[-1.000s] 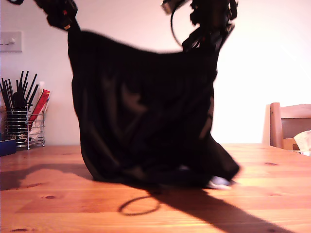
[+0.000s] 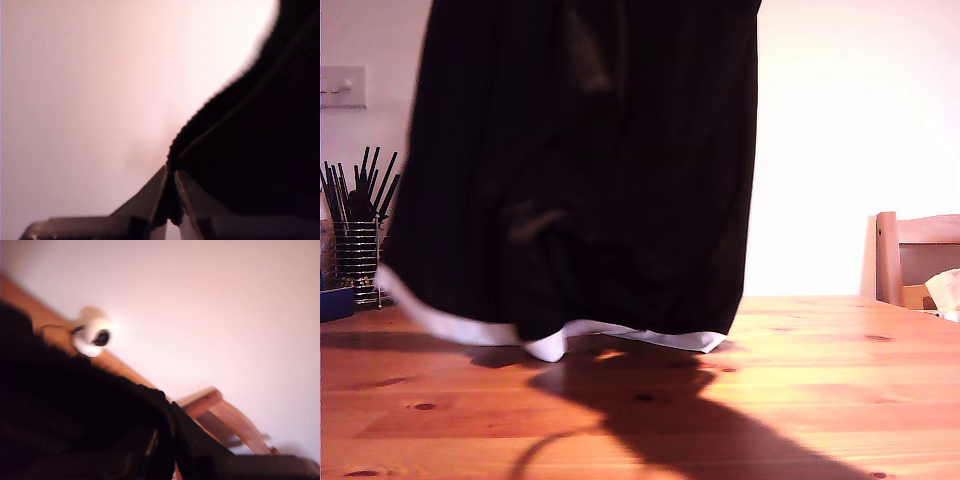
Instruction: Fold the shorts in front of you. After folding it, place it to the left side.
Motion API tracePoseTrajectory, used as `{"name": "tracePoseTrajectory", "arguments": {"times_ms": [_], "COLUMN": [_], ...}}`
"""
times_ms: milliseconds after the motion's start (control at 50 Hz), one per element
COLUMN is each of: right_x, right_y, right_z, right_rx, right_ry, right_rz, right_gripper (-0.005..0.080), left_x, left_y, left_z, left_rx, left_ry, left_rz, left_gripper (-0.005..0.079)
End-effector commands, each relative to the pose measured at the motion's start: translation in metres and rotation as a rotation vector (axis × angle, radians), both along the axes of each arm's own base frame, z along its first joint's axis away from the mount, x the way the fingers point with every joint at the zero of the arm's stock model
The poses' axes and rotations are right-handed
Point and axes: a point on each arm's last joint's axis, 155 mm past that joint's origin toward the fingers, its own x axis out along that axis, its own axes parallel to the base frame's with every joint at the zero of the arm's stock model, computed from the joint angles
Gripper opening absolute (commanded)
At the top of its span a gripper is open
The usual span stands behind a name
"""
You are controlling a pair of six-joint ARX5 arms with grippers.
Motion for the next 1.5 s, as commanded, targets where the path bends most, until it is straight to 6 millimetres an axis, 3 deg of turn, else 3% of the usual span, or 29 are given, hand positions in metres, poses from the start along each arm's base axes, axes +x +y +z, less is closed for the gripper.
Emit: {"name": "tracePoseTrajectory", "arguments": {"times_ms": [0, 220, 420, 820, 1000, 1240, 1380, 1480], "right_x": [-0.020, -0.042, -0.042, -0.042, -0.039, -0.002, 0.040, 0.072], "right_y": [-0.005, -0.001, 0.013, 0.010, 0.011, 0.015, 0.014, 0.012], "right_z": [0.039, 0.071, 0.061, 0.056, 0.055, 0.033, 0.010, 0.009], "right_rx": [0.053, 0.088, 0.098, 0.078, 0.095, 0.132, 0.143, 0.168], "right_ry": [-0.078, -0.130, -0.092, -0.070, -0.064, -0.028, -0.023, -0.088], "right_rz": [0.020, 0.063, 0.123, 0.125, 0.147, 0.178, 0.155, 0.128], "right_gripper": [-0.0013, -0.0013, -0.0013, -0.0013, -0.0013, -0.0013, -0.0013, -0.0013], "left_x": [-0.010, -0.023, -0.028, -0.032, -0.030, 0.013, 0.056, 0.086], "left_y": [0.001, -0.001, 0.001, 0.002, -0.006, -0.012, -0.017, -0.017], "left_z": [0.014, 0.033, 0.044, 0.049, 0.041, -0.002, -0.022, -0.021], "left_rx": [-0.011, -0.020, -0.027, -0.031, -0.077, -0.054, -0.060, -0.066], "left_ry": [-0.020, -0.041, -0.060, -0.068, -0.021, 0.085, 0.085, 0.016], "left_rz": [-0.003, -0.019, -0.019, -0.020, -0.052, -0.066, -0.074, -0.063], "left_gripper": [-0.0021, -0.0021, -0.0021, -0.0021, -0.0021, -0.0021, -0.0021, -0.0021]}}
